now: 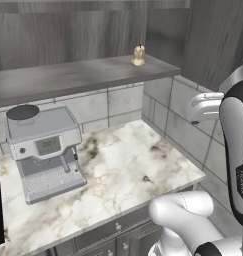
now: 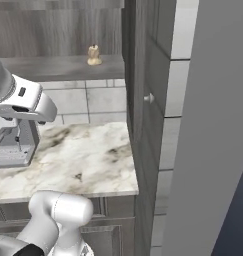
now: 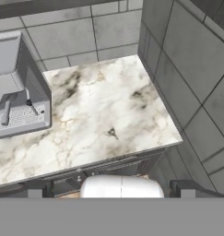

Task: Get the candle and the beer from the cabinet and move them to the dining counter.

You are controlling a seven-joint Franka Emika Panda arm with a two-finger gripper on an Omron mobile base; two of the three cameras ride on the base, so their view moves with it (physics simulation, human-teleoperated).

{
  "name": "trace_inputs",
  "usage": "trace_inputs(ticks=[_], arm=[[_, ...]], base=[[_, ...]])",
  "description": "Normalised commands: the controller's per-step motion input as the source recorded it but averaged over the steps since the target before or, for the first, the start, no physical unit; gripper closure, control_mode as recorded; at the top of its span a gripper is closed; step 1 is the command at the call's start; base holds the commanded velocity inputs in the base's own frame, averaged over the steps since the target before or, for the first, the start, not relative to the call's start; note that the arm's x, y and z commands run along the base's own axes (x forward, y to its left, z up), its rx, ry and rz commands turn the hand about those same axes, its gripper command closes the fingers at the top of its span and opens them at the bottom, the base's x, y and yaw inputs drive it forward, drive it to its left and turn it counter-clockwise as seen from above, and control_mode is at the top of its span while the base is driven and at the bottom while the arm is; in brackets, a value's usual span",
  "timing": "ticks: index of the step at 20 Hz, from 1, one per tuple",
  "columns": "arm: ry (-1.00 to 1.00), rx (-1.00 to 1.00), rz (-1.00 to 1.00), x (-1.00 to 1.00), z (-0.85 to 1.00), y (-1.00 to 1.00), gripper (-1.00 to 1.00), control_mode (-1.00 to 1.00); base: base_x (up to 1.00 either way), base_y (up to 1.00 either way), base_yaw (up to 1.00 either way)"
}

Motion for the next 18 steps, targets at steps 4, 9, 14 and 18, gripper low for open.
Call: trace_inputs(ticks=[4,9,14,18], arm=[[0.0,0.0,0.0,0.0,0.0,0.0,-1.0,1.0],[0.0,0.0,0.0,0.0,0.0,0.0,-1.0,1.0],[0.0,0.0,0.0,0.0,0.0,0.0,-1.0,1.0],[0.0,0.0,0.0,0.12,0.0,0.25,-1.0,-1.0]], base=[[0.45,0.34,0.0],[0.49,0.4,0.0],[0.44,0.36,0.0],[0.08,0.1,0.0]])
